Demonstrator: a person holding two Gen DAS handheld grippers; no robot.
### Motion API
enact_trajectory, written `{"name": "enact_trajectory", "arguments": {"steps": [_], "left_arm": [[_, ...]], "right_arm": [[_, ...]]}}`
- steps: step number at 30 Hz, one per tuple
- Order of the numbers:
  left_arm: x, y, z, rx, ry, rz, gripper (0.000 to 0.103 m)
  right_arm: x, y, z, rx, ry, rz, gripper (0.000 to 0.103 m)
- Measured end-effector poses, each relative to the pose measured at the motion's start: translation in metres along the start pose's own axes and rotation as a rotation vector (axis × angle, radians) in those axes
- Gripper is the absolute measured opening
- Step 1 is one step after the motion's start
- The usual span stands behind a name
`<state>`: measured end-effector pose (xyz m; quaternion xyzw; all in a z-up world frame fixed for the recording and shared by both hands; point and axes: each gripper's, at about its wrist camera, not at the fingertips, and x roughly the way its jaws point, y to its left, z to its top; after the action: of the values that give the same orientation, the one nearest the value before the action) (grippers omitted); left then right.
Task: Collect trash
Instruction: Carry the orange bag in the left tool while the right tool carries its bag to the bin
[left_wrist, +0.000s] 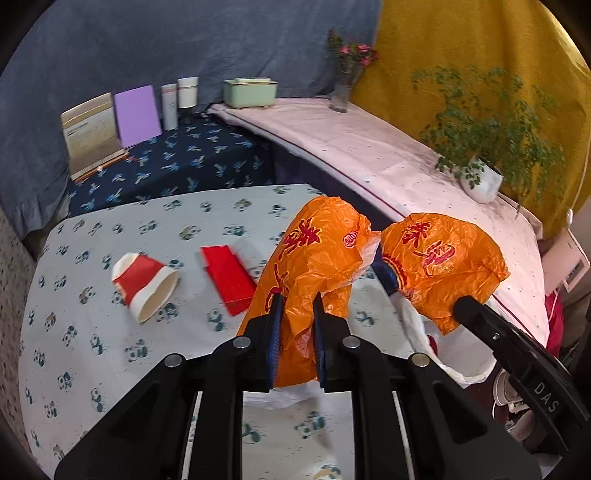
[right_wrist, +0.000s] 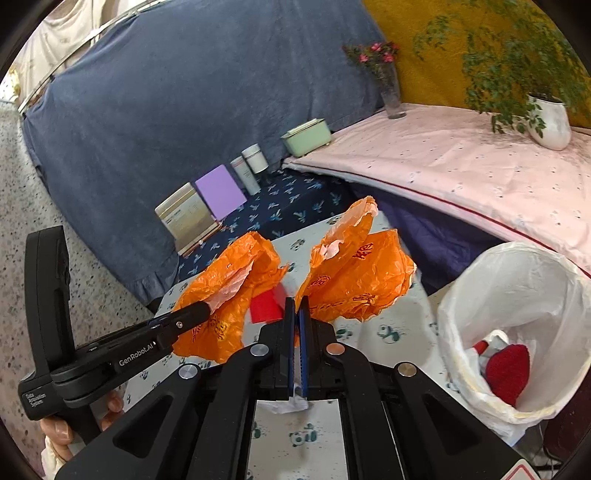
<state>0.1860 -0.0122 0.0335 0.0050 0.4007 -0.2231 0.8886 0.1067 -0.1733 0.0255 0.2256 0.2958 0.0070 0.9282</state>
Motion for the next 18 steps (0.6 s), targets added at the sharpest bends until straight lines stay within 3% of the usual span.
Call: {"name": "enact_trajectory", "arguments": {"steps": [18], "left_arm": [[0.037, -0.134, -0.014, 0.219, 0.077, -0.139, 0.015]], "right_arm": [[-0.058, -0.107, -0.005, 0.176, -0.087, -0.147, 0.003]]}}
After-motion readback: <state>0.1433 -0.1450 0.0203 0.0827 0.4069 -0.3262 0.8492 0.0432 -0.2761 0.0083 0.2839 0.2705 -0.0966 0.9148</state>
